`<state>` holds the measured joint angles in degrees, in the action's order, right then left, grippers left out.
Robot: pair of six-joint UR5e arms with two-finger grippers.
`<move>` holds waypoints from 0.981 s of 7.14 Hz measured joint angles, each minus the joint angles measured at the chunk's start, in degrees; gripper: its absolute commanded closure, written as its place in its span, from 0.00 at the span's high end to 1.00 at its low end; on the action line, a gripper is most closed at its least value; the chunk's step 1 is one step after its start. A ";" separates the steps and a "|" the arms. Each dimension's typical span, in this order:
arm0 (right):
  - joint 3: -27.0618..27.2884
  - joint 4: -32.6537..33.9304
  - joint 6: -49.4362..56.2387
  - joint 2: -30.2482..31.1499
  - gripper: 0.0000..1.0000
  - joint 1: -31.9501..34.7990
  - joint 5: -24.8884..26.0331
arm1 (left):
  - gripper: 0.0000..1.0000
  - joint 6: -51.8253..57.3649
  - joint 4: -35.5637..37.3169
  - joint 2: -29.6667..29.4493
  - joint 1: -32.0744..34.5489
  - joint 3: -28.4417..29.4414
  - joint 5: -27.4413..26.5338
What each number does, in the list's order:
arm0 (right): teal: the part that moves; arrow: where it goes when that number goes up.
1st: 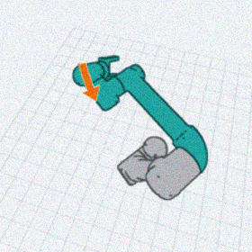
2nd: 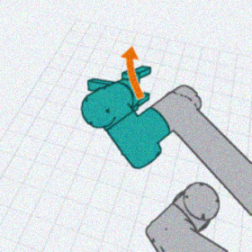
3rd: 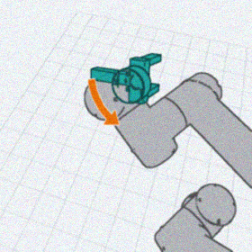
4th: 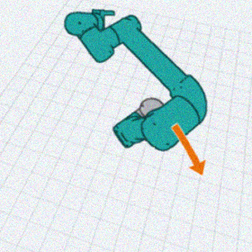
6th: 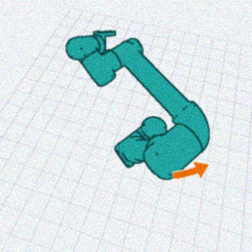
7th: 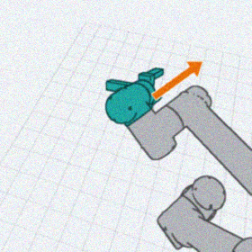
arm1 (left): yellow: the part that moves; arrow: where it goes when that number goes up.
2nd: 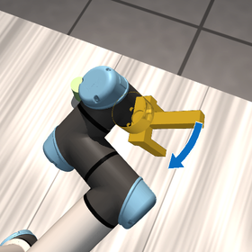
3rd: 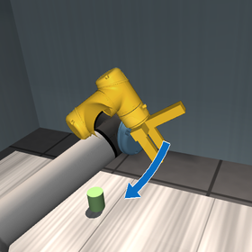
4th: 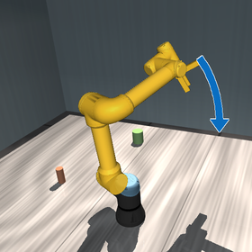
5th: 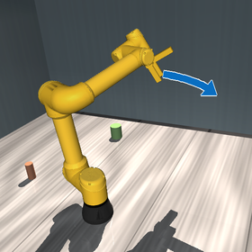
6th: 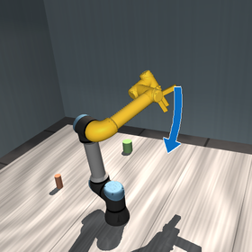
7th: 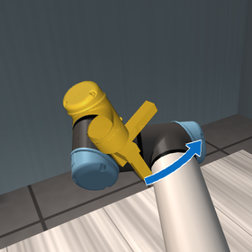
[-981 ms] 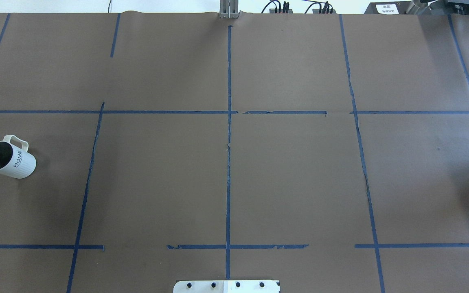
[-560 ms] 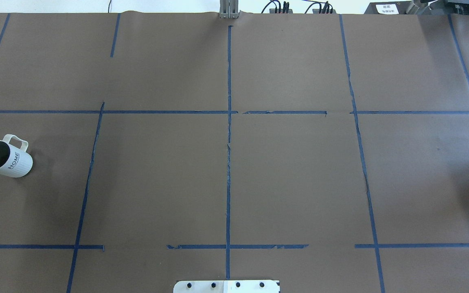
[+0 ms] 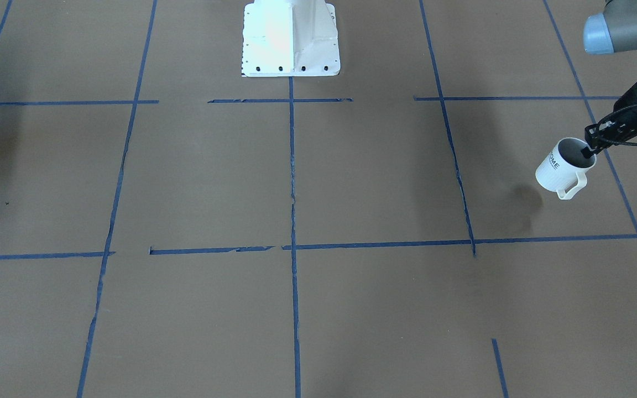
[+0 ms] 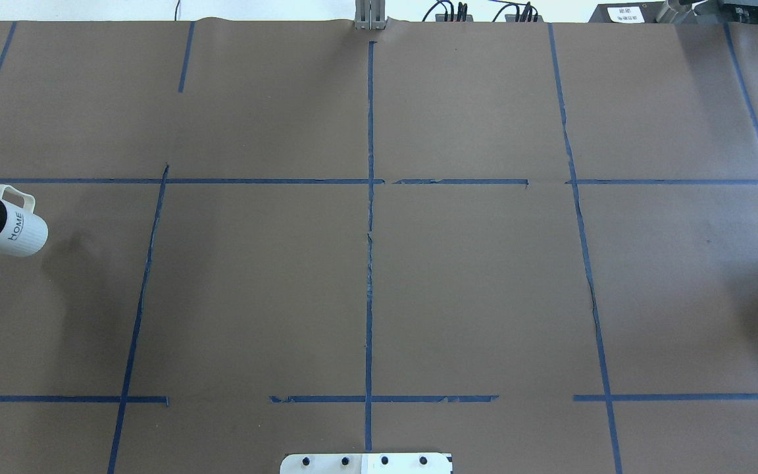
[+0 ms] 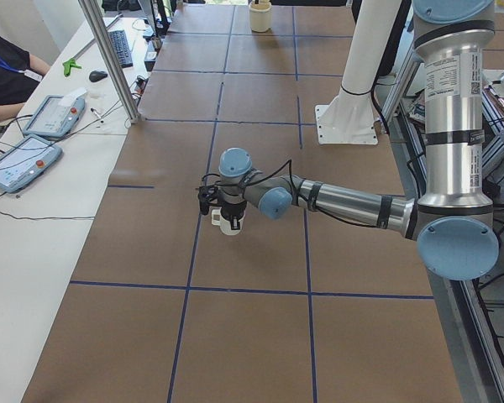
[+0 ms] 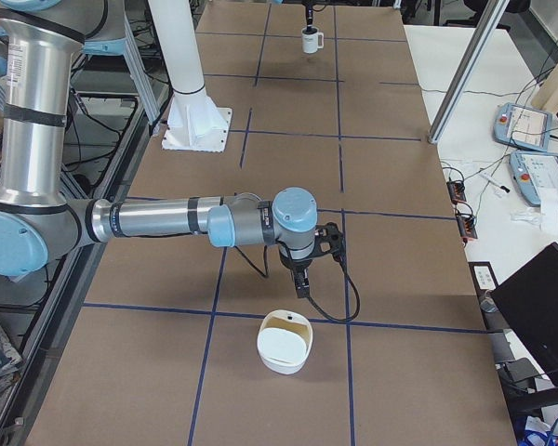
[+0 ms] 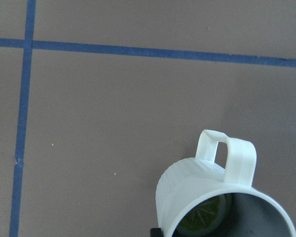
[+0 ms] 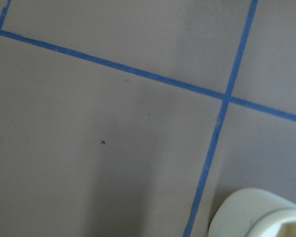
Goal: Left arm hands cup to right arm to dump lemon
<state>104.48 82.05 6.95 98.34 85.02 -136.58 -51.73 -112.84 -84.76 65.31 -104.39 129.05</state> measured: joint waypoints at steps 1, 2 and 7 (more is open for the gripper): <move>-2.39 -6.29 0.01 -2.74 0.99 -3.02 0.46 | 0.00 -7.82 0.08 -2.55 -0.07 -0.58 0.04; -5.01 -11.71 -0.17 -5.80 0.99 -5.74 0.59 | 0.00 -16.97 0.54 -5.94 -0.51 -0.88 0.05; -8.27 -22.00 -10.60 -22.58 0.95 -18.70 4.53 | 0.00 -47.56 28.94 -35.67 -12.63 -0.18 0.12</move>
<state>96.21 60.06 -3.65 75.76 66.32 -132.05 -99.29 -83.90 -120.43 52.68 -104.57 129.17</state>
